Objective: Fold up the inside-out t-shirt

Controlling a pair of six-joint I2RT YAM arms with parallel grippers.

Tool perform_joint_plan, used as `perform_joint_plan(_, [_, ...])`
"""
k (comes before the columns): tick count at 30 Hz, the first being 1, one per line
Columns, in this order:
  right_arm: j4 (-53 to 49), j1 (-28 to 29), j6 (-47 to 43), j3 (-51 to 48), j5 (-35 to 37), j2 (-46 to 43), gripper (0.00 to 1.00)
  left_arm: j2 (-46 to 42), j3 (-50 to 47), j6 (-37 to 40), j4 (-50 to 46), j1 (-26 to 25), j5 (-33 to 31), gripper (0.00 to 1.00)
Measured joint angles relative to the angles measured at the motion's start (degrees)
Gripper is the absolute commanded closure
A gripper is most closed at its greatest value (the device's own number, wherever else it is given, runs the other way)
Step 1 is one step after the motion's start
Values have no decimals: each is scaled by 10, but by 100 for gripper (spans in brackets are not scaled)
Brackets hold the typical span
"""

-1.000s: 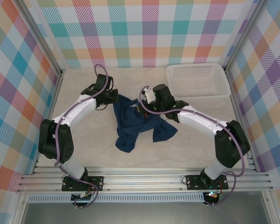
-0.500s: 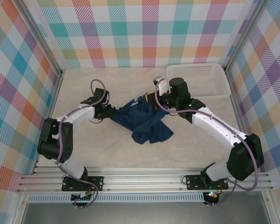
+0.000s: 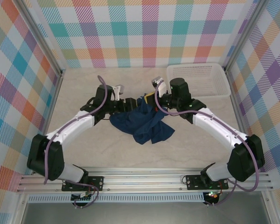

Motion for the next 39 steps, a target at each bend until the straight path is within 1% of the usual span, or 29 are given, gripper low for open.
perform_joint_plan(1, [0, 0, 0, 0, 0, 0, 100, 17, 6, 0, -2, -2, 9, 31])
perform_joint_plan(2, [0, 0, 0, 0, -2, 0, 100, 33, 13, -1, -3, -5, 15, 35])
perform_joint_plan(3, [0, 0, 0, -1, -2, 0, 100, 47, 21, 0, -5, -6, 19, 41])
perform_joint_plan(4, [0, 0, 0, -2, -2, 0, 100, 63, 33, 0, -7, -6, 21, 49])
perform_joint_plan(7, [-1, 0, -5, -3, -1, -1, 100, 96, 61, -2, -17, -5, 8, 59])
perform_joint_plan(13, [-15, 0, -35, -10, 25, -25, 100, 102, 63, -16, -11, 14, -4, 85])
perform_joint_plan(15, [-17, 0, -43, -10, 33, -36, 100, 109, 65, -17, -11, 22, -7, 88])
perform_joint_plan(22, [-19, -7, -62, -4, 52, -57, 100, 117, 62, -26, -12, 50, -26, 93])
perform_joint_plan(28, [-22, -15, -61, 59, 47, -54, 100, 108, 41, -28, -18, 67, -64, 93])
perform_joint_plan(30, [-17, -15, -55, 95, 37, -43, 100, 101, 26, -28, -17, 67, -75, 92])
perform_joint_plan(34, [-9, -15, -42, 167, 7, -5, 100, 73, -25, -33, -12, 67, -91, 84])
perform_joint_plan(36, [-9, -15, -37, 187, -9, 7, 100, 60, -50, -33, -12, 67, -100, 74])
perform_joint_plan(38, [-9, -15, -36, 191, -21, 10, 100, 48, -74, -33, -11, 67, -108, 59])
perform_joint_plan(39, [-12, -16, -38, 191, -26, 10, 100, 41, -84, -31, -12, 67, -111, 54])
